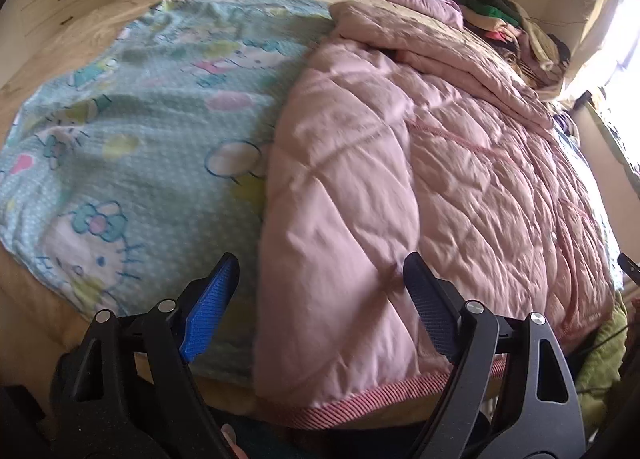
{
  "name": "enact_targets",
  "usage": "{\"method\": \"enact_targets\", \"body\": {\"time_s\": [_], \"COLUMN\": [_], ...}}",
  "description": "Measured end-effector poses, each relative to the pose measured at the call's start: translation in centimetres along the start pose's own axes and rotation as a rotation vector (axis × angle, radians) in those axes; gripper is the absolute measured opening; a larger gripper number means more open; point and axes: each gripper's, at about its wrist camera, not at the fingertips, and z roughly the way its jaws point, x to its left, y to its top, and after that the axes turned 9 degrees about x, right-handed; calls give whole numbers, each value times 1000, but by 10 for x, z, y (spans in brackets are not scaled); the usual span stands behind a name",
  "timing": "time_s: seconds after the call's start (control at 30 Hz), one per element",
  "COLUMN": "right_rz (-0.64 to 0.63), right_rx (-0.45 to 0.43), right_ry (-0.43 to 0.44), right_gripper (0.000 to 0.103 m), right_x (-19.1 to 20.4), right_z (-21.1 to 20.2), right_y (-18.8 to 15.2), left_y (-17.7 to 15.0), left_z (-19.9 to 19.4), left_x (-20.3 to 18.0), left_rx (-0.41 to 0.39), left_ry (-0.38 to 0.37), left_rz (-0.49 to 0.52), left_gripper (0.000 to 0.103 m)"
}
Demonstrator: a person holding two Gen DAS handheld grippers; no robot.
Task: Fold large clothes
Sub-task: 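Grasp the ribbed hem of the jacket with both tools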
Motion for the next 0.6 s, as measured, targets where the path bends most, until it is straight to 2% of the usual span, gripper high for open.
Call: {"method": "enact_targets", "body": {"time_s": [0.13, 0.47, 0.6], "right_rz": [6, 25, 48], "right_rx": [33, 192, 225], "right_ry": [7, 78, 110], "right_gripper": [99, 99, 98], "right_x": [-8, -23, -28], "right_z": [1, 24, 30], "right_y": [-9, -35, -44], "left_y": [-10, -12, -11], "left_z": [10, 15, 18], "left_x": [-9, -10, -11], "left_rx": [34, 49, 58], "left_ry": [-14, -2, 4], "left_rz": [32, 42, 47], "left_gripper": [77, 82, 84]}}
